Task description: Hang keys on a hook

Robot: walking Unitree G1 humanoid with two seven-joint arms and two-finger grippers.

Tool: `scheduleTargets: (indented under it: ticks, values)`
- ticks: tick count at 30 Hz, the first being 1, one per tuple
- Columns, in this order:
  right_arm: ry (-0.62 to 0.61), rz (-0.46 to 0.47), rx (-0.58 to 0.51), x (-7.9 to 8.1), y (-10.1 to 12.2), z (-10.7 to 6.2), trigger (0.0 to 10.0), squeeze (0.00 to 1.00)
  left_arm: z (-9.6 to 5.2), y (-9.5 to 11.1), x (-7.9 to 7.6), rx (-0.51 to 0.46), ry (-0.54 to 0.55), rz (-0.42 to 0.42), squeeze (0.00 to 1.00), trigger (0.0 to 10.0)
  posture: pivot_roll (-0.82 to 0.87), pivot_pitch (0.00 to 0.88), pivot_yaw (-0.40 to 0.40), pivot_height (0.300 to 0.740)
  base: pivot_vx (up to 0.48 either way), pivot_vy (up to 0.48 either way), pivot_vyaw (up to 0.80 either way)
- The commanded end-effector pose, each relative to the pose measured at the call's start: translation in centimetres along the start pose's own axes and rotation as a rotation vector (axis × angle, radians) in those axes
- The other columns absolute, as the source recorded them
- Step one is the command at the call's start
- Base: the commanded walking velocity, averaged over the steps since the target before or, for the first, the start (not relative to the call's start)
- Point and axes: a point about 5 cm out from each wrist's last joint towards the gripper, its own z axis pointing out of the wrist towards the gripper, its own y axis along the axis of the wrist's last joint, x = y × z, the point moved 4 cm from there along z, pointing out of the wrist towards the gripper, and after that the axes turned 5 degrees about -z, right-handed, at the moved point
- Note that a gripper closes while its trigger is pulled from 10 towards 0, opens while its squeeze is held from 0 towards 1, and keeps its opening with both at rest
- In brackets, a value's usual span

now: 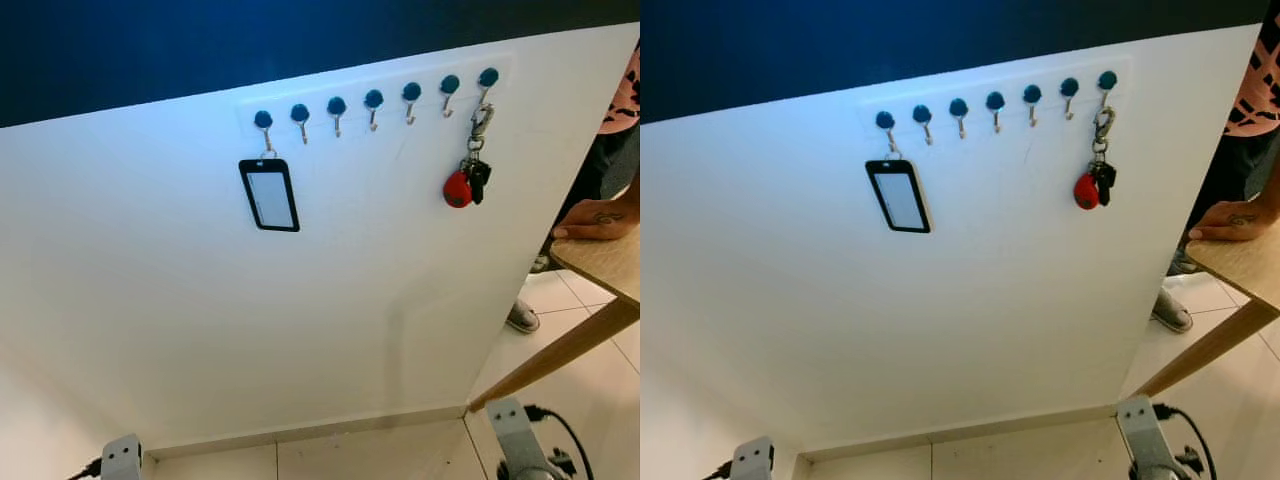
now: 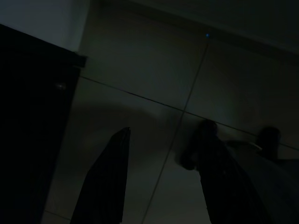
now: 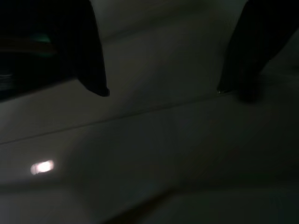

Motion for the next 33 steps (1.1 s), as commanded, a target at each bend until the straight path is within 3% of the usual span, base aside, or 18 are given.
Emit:
scheduleTargets:
  ticks: [1, 2, 3, 5, 7, 10, 16, 33]
  values:
    - [0.109, 0.208, 0.004, 2.1, -0.1, -0.2, 10.0, 0.00, 0.0, -0.7, -0.1, 0.014, -0.004, -0.007, 0.00, 10.0, -0.10, 0.040, 0.106, 0.740, 0.000, 0.000, 0.00]
    - [0.169, 0.289, 0.008, 3.2, -0.2, -0.4, 10.0, 0.00, 0.0, -0.7, -0.2, 0.015, -0.008, -0.007, 0.00, 10.0, -0.10, 0.040, 0.106, 0.740, 0.000, 0.000, 0.00]
    - [0.199, 0.313, 0.012, 3.8, -0.2, -0.5, 10.0, 0.00, 0.0, -0.8, -0.3, 0.016, -0.010, -0.006, 0.00, 10.0, -0.10, 0.040, 0.106, 0.740, 0.000, 0.000, 0.00]
    - [0.279, 0.243, 0.024, 5.5, -0.8, -1.0, 10.0, 0.00, 0.0, -0.9, -0.4, 0.024, -0.014, 0.002, 0.00, 10.0, -0.11, 0.043, 0.112, 0.740, 0.000, 0.000, 0.00]
    - [0.363, 0.097, 0.043, 7.5, -1.8, -1.6, 10.0, 0.00, 0.0, -1.2, -0.5, 0.042, -0.016, 0.033, 0.00, 10.0, -0.11, 0.043, 0.112, 0.740, 0.000, 0.000, 0.00]
    - [0.391, 0.024, 0.076, 8.4, -3.2, -2.1, 10.0, 0.00, 0.0, -1.5, -0.6, 0.057, -0.019, 0.053, 0.00, 10.0, -0.11, 0.044, 0.120, 0.740, 0.000, 0.000, 0.00]
    - [0.411, -0.052, 0.109, 8.9, -4.7, -2.6, 10.0, 0.00, 0.1, -1.6, -1.0, 0.062, -0.033, 0.075, 0.00, 10.0, -0.12, 0.045, 0.123, 0.740, -0.041, 0.000, 0.00]
    - [0.417, -0.184, 0.110, 8.5, -5.1, -2.6, 10.0, 0.00, 0.2, -1.8, -1.5, 0.076, -0.054, 0.132, 0.00, 10.0, -0.12, 0.047, 0.128, 0.740, -0.283, 0.000, 0.00]
